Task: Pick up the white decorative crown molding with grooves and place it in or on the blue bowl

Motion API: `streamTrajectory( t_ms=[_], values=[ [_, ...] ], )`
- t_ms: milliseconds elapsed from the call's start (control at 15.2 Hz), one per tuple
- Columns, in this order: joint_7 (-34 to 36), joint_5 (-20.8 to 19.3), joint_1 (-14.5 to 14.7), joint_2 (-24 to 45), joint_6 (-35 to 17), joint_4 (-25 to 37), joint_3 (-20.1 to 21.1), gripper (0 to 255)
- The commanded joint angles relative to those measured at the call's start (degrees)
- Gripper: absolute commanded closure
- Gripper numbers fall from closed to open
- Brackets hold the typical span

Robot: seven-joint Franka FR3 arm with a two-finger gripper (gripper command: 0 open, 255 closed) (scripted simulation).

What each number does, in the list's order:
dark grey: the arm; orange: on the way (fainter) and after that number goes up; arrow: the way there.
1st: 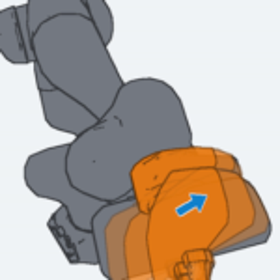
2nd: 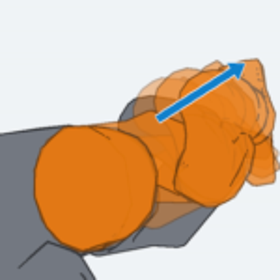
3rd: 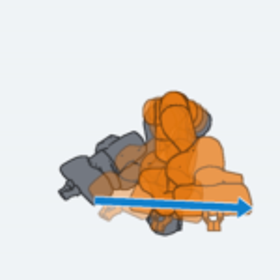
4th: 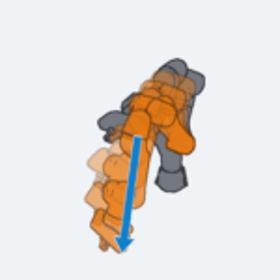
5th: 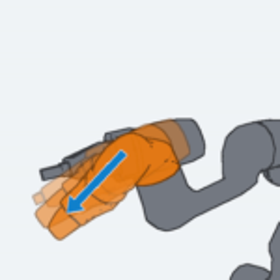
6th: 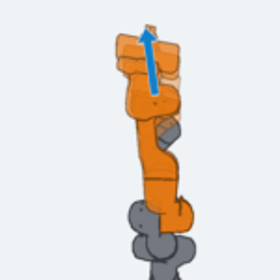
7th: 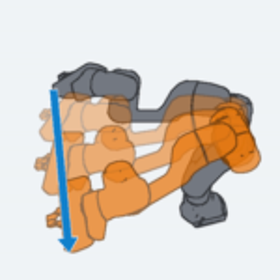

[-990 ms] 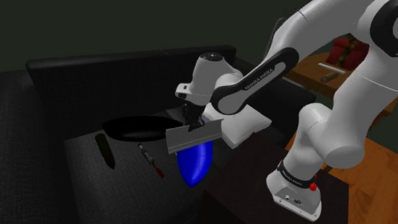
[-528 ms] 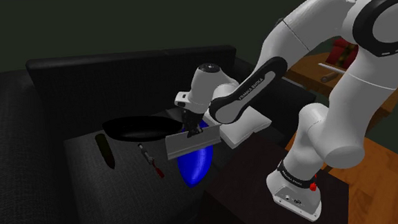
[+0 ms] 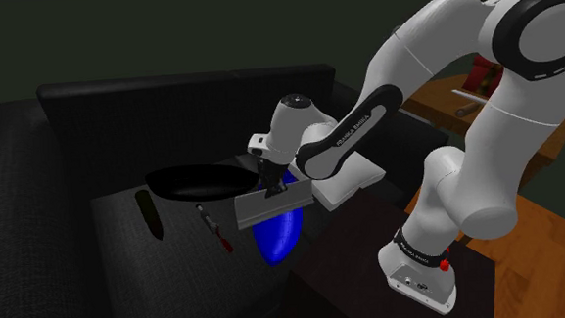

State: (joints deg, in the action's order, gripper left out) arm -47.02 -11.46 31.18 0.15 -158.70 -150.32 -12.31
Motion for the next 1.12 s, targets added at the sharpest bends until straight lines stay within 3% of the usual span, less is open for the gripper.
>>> streamTrajectory(
  t_ms=[0, 330, 594, 1056],
  values=[
    [-0.01, 0.00, -0.01, 0.01, -0.04, 0.02, -0.01, 0],
    [0.00, -0.01, 0.00, -0.01, -0.03, 0.02, 0.00, 0],
    [0.47, -0.69, 0.25, -8.56, 8.45, -0.09, 0.49, 0],
    [0.47, -0.68, 0.23, -8.56, 8.45, -0.09, 0.52, 0]
  ],
)
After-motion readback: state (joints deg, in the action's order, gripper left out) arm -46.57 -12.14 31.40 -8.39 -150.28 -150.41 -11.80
